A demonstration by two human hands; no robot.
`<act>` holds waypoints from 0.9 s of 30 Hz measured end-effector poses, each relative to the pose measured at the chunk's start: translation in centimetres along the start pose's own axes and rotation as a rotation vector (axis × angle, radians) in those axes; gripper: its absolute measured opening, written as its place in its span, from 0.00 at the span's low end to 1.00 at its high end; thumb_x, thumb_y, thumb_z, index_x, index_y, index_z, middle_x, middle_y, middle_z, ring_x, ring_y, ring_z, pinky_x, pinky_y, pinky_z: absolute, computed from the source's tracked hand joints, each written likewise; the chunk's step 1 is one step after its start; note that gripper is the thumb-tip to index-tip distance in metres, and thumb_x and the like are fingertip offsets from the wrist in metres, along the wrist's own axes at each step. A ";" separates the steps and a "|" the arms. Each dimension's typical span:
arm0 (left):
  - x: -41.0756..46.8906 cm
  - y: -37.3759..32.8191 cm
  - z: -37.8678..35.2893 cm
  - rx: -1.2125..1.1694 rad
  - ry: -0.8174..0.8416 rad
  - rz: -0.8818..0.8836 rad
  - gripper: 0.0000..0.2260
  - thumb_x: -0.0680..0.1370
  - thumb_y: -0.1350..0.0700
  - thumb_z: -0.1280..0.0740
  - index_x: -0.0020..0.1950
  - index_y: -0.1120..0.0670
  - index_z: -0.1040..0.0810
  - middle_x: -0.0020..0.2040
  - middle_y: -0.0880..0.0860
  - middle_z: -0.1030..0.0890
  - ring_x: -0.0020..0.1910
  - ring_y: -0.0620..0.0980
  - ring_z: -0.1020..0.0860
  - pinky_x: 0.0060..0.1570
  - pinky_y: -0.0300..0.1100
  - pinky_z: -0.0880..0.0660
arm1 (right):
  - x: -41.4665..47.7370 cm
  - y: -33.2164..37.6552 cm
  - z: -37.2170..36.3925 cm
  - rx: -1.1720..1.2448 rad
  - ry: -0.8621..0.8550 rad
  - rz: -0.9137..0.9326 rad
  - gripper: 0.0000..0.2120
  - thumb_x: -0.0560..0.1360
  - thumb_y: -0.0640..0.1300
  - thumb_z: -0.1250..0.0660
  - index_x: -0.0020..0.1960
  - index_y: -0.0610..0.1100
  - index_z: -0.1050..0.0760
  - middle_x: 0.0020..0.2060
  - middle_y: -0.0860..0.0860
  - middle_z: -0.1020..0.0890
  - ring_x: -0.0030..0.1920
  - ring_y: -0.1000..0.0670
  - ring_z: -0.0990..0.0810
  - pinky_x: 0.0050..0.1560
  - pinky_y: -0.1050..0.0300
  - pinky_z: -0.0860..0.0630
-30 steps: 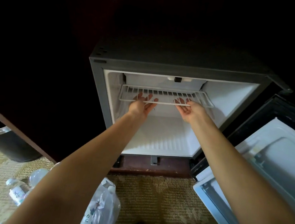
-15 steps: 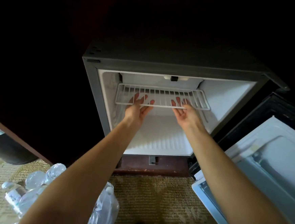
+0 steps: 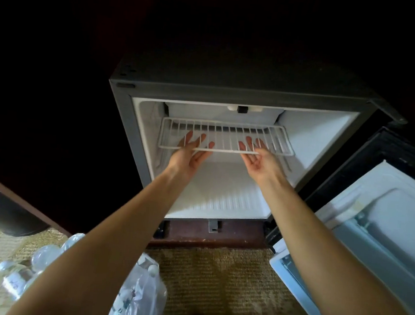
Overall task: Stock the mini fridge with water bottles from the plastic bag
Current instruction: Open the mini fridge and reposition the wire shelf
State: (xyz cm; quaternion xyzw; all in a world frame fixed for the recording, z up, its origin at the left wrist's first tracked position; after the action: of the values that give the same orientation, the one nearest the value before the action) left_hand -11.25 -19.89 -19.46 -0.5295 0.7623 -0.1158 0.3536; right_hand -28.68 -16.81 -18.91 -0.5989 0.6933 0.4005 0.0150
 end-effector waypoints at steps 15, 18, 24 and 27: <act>-0.1 -2.2 -3.7 0.124 -0.174 0.065 0.19 0.83 0.65 0.48 0.74 0.59 0.37 0.53 0.59 0.23 0.65 0.53 0.26 0.53 0.54 0.27 | -2.2 2.4 -3.8 -0.135 -0.170 -0.028 0.16 0.81 0.31 0.49 0.67 0.34 0.34 0.63 0.37 0.26 0.62 0.41 0.24 0.63 0.43 0.27; -0.4 -1.6 -3.1 0.069 -0.152 0.039 0.16 0.82 0.65 0.46 0.70 0.60 0.33 0.50 0.60 0.23 0.65 0.56 0.26 0.53 0.56 0.26 | -2.2 1.8 -3.1 -0.096 -0.144 -0.030 0.11 0.81 0.31 0.48 0.60 0.33 0.31 0.64 0.37 0.26 0.63 0.41 0.24 0.63 0.43 0.28; -3.0 0.9 -0.1 -0.024 -0.102 -0.032 0.15 0.80 0.68 0.42 0.66 0.58 0.30 0.55 0.61 0.20 0.58 0.61 0.22 0.45 0.49 0.19 | -3.0 -0.6 0.6 0.021 -0.026 0.005 0.13 0.79 0.28 0.45 0.60 0.37 0.30 0.55 0.40 0.21 0.59 0.41 0.21 0.57 0.45 0.23; -5.3 2.2 1.9 -0.024 0.003 0.001 0.20 0.80 0.67 0.42 0.71 0.55 0.33 0.58 0.58 0.20 0.55 0.59 0.20 0.46 0.49 0.19 | -5.2 -1.6 3.0 0.008 0.029 -0.006 0.16 0.79 0.29 0.42 0.65 0.38 0.29 0.51 0.43 0.19 0.52 0.43 0.18 0.56 0.48 0.22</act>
State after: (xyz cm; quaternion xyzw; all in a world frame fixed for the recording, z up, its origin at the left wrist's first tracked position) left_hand -10.57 -13.94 -19.88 -0.5333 0.7645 -0.1073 0.3459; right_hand -27.21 -10.72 -19.24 -0.6066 0.6932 0.3891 0.0086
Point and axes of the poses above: each hand's wrist, its own x-axis towards the middle knuckle, its own z-axis out of the back of the hand, y = z × x, the point moved 3 cm from there along x, towards the middle knuckle
